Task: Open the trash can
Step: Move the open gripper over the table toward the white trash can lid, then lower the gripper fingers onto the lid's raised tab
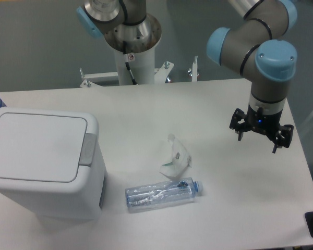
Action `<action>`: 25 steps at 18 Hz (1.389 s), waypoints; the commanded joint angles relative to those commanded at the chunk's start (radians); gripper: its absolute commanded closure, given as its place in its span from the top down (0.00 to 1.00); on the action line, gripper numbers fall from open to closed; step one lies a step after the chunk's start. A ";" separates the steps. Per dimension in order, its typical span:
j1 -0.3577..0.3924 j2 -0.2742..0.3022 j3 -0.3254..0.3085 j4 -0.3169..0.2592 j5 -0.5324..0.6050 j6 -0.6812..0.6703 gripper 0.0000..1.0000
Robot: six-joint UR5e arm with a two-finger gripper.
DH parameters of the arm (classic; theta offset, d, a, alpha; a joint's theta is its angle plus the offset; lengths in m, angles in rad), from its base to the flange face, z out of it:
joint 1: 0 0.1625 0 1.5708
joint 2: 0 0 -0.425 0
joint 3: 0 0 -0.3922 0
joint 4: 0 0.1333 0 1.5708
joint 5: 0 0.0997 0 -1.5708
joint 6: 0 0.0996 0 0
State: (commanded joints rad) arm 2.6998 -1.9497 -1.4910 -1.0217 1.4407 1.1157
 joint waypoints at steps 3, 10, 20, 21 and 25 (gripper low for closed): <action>-0.050 0.035 0.003 0.009 -0.049 -0.188 1.00; -0.199 0.087 0.009 0.031 -0.083 -0.488 1.00; -0.267 0.129 0.011 0.118 -0.278 -0.761 1.00; -0.284 0.135 0.011 0.118 -0.286 -0.775 1.00; -0.302 0.161 -0.005 0.118 -0.313 -0.812 1.00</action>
State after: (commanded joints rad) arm 2.3977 -1.7887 -1.4956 -0.9035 1.1275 0.3038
